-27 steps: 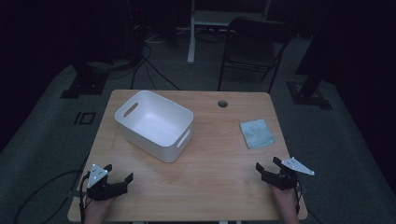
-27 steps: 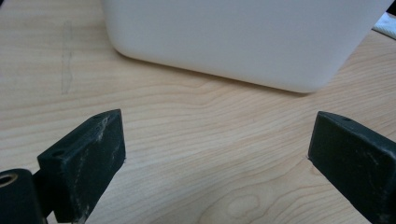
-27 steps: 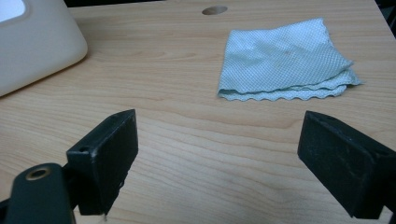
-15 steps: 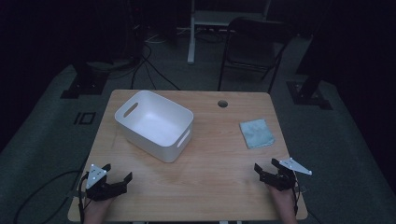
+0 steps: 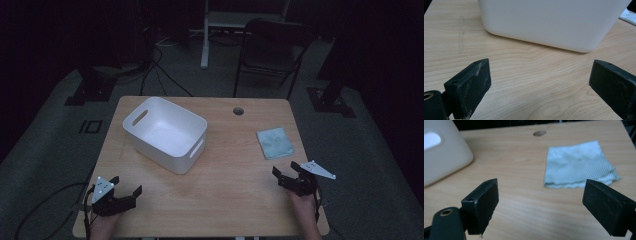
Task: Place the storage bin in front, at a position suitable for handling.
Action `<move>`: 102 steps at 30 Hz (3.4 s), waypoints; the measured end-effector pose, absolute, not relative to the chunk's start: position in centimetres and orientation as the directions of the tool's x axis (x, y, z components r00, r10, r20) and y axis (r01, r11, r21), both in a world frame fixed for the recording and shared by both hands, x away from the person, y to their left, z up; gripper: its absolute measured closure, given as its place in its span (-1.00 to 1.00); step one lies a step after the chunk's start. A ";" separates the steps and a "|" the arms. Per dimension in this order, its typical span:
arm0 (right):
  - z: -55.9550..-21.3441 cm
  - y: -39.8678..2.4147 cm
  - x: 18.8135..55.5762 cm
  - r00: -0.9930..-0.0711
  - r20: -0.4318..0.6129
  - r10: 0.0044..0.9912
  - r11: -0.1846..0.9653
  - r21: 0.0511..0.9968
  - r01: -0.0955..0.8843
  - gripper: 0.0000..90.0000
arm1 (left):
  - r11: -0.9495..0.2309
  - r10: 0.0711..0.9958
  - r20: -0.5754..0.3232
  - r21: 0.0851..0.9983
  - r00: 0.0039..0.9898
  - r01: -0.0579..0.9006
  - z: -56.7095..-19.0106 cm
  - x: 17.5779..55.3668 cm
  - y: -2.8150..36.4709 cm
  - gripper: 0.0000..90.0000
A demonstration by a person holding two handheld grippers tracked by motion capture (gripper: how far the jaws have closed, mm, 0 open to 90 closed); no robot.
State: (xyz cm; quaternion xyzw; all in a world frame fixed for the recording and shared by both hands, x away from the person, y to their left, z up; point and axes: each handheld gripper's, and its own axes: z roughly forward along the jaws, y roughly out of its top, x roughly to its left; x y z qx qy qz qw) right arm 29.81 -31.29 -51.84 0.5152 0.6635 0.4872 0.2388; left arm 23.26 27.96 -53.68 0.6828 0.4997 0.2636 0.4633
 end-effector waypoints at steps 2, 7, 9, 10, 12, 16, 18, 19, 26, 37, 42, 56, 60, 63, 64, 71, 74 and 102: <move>-51.5 -31.4 30.2 -0.356 0.196 0.914 -0.018 0.894 0.447 -0.71 | -0.072 0.923 -0.107 0.895 0.369 0.441 -53.7 23.2 27.9 -0.91; -50.6 -31.3 30.9 -0.371 0.203 0.906 -0.022 0.899 0.438 -0.71 | -0.076 0.921 -0.109 0.892 0.375 0.446 -53.7 23.2 27.7 -0.91; -50.3 -31.2 31.2 -0.384 0.208 0.900 -0.024 0.901 0.433 -0.71 | -0.078 0.920 -0.110 0.890 0.376 0.450 -53.7 23.2 27.6 -0.91; -50.1 -31.1 31.3 -0.387 0.204 0.899 -0.019 0.902 0.431 -0.72 | -0.077 0.916 -0.115 0.890 0.384 0.450 -53.7 23.2 27.6 -0.91; -49.6 -30.8 31.5 -0.405 0.191 0.894 -0.004 0.908 0.419 -0.73 | -0.089 0.914 -0.105 0.890 0.391 0.447 -53.5 23.3 27.4 -0.91; -48.8 -30.1 32.1 -0.426 0.179 0.887 0.014 0.911 0.412 -0.74 | -0.098 0.908 -0.101 0.893 0.407 0.440 -53.3 23.6 27.2 -0.91; -48.6 -29.9 32.5 -0.434 0.188 0.881 0.008 0.911 0.413 -0.74 | -0.120 0.907 -0.086 0.886 0.413 0.448 -53.4 23.7 27.1 -0.91; -48.5 -29.7 32.7 -0.436 0.186 0.881 0.014 0.910 0.415 -0.74 | -0.129 0.906 -0.082 0.880 0.414 0.457 -53.5 23.8 27.1 -0.91; -48.3 -28.4 34.0 -0.473 0.196 0.859 0.018 0.912 0.411 -0.74 | -0.112 0.904 -0.105 0.877 0.413 0.468 -53.7 23.5 27.2 -0.91; -46.7 -25.8 36.6 -0.523 0.185 0.832 0.035 0.923 0.383 -0.74 | -0.126 0.906 -0.091 0.874 0.412 0.469 -53.7 23.0 27.0 -0.91; -46.5 -24.7 37.8 -0.530 0.183 0.828 0.043 0.922 0.385 -0.74 | -0.103 0.900 -0.118 0.878 0.420 0.468 -53.6 22.9 27.1 -0.91; -45.9 -21.6 39.5 -0.575 0.195 0.794 0.076 0.908 0.412 -0.71 | -0.078 0.902 -0.135 0.884 0.411 0.462 -53.5 22.6 27.4 -0.91; -45.4 -20.5 39.9 -0.598 0.188 0.779 0.089 0.911 0.403 -0.71 | -0.090 0.900 -0.125 0.884 0.418 0.459 -53.5 22.5 27.3 -0.91; -45.1 -19.5 40.3 -0.613 0.178 0.770 0.107 0.911 0.399 -0.71 | -0.101 0.900 -0.119 0.879 0.420 0.466 -53.6 22.4 27.2 -0.91; -45.0 -19.2 40.4 -0.616 0.174 0.769 0.112 0.911 0.397 -0.71 | -0.101 0.900 -0.119 0.879 0.420 0.466 -53.6 22.4 27.2 -0.91; -44.7 -17.5 41.2 -0.632 0.178 0.754 0.122 0.908 0.402 -0.70 | -0.122 0.896 -0.107 0.874 0.431 0.471 -53.6 22.4 27.0 -0.91; -44.6 -16.8 41.4 -0.638 0.184 0.748 0.123 0.906 0.406 -0.70 | -0.124 0.895 -0.109 0.870 0.432 0.477 -53.6 22.4 26.9 -0.91; -43.7 -9.6 43.9 -0.705 0.134 0.696 0.213 0.900 0.382 -0.67 | -0.117 0.893 -0.117 0.871 0.435 0.477 -53.6 22.0 27.0 -0.91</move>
